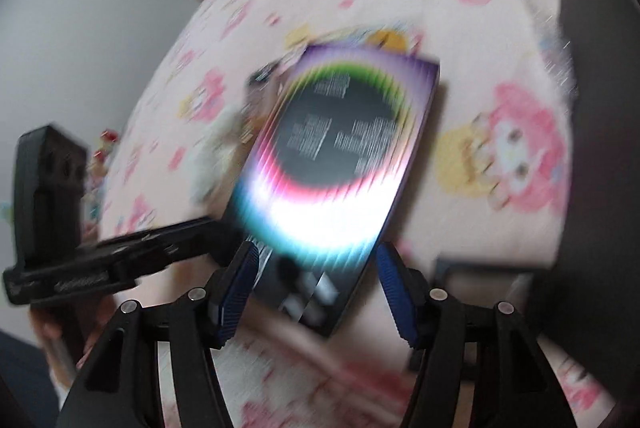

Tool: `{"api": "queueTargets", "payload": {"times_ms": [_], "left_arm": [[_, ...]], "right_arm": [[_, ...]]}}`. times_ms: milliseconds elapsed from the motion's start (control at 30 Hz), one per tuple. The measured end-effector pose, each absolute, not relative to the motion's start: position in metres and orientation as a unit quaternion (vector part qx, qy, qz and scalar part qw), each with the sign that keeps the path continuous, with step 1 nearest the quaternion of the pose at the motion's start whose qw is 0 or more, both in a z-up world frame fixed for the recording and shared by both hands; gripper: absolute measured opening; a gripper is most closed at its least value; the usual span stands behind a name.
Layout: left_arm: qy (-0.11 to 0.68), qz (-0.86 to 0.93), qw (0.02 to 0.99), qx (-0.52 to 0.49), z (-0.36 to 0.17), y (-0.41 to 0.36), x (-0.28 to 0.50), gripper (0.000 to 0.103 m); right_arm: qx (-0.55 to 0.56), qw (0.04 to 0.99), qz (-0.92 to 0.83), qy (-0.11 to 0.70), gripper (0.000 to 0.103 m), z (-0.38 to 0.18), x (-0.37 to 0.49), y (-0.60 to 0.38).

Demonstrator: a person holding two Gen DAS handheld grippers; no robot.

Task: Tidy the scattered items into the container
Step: 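Grasp the purple screen-protector box from the pile with the left tool, then carry the purple box in the left tool over the black box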

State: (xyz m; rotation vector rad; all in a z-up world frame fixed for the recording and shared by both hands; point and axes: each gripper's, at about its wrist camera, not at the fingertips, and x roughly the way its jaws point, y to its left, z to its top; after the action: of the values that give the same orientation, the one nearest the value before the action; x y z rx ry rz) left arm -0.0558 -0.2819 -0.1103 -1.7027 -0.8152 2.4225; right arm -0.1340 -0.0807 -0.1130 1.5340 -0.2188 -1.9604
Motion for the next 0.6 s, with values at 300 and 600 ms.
{"api": "queueTargets", "payload": {"times_ms": [300,600], "left_arm": [[-0.236,0.793,0.048,-0.559,-0.121,-0.257,-0.089,0.039],[-0.238,0.82,0.035,-0.519,-0.066,-0.246,-0.04,0.042]], "right_arm": [[0.605,0.309,-0.725,-0.116,0.06,-0.143,-0.162,-0.082],[0.546,0.342,-0.76,-0.089,0.044,-0.074,-0.129,-0.07]]}}
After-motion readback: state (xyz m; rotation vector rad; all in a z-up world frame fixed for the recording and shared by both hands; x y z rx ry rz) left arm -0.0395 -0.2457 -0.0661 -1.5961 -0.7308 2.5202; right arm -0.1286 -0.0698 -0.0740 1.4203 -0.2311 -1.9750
